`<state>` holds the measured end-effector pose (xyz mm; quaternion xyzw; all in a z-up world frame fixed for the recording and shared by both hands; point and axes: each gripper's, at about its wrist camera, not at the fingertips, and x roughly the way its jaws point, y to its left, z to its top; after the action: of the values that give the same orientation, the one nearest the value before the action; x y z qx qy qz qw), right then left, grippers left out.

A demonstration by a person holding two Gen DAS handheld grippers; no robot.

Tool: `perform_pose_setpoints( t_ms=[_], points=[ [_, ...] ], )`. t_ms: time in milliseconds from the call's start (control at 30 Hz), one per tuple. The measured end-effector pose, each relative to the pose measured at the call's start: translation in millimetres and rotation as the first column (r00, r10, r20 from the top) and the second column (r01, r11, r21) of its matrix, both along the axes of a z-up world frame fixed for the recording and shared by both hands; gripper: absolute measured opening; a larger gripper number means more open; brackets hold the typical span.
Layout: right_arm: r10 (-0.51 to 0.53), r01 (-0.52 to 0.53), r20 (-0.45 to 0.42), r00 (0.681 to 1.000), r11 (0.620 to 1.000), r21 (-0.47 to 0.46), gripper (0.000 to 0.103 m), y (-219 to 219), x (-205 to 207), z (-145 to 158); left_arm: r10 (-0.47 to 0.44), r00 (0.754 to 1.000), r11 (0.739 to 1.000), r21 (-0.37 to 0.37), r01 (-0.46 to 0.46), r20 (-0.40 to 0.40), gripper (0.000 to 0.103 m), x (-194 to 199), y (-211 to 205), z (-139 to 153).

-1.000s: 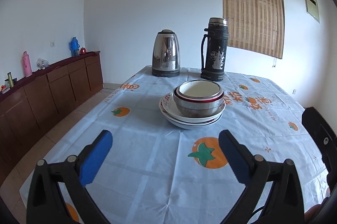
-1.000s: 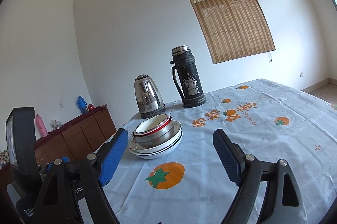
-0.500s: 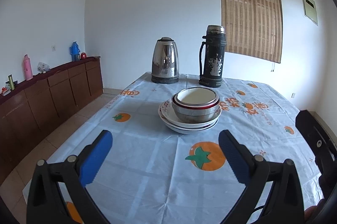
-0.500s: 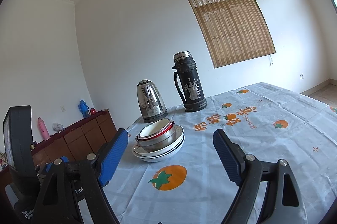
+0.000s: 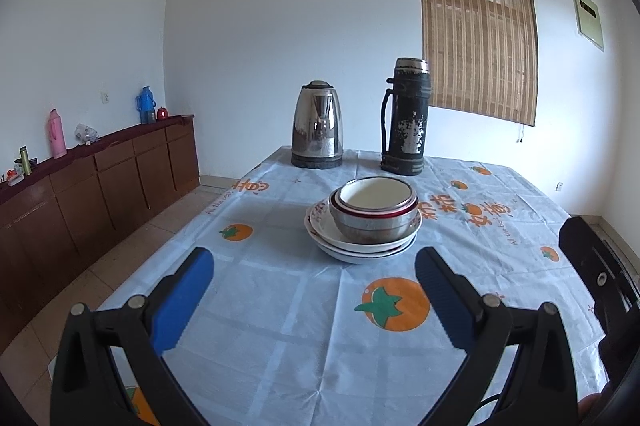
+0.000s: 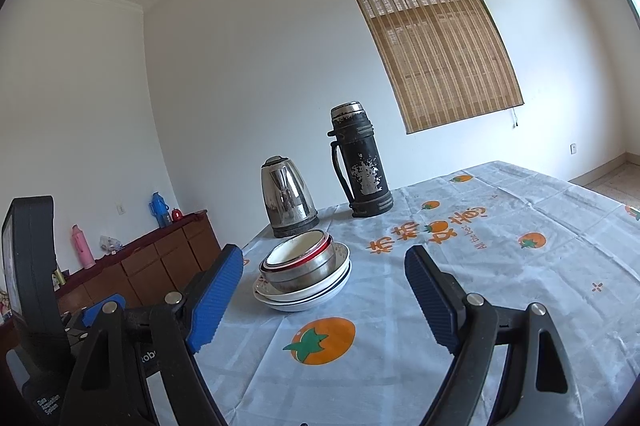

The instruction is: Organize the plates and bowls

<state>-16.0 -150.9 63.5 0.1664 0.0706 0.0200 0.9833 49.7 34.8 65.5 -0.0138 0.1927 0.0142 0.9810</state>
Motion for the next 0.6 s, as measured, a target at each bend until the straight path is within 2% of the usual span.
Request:
perform_pose_setpoints(
  t_ms=[333,533,600],
  points=[
    [-0.006,0.006,-0.002,1.0,1.0,-0.003,0.085,-0.7,-0.5,-1.3,0.018,1.0,1.0,0.008,-0.018,0.022,0.102,-1.6,0.6,3.8],
    [-0.015,0.015,-0.01,1.0,1.0,0.011,0.085,-3.5,1.2,-2.6,0.092,0.993,0.99,0.105,-0.099,0.074,0.103,-5.2,-6.8,7.8],
    [-0.021,0.021,-0.011,1.0,1.0,0.012,0.085,-4.2,0.9,-2.5,0.101,0.992,0.989,0.104,-0.109,0.075,0.103,-5.1,-6.5,8.8]
  ],
)
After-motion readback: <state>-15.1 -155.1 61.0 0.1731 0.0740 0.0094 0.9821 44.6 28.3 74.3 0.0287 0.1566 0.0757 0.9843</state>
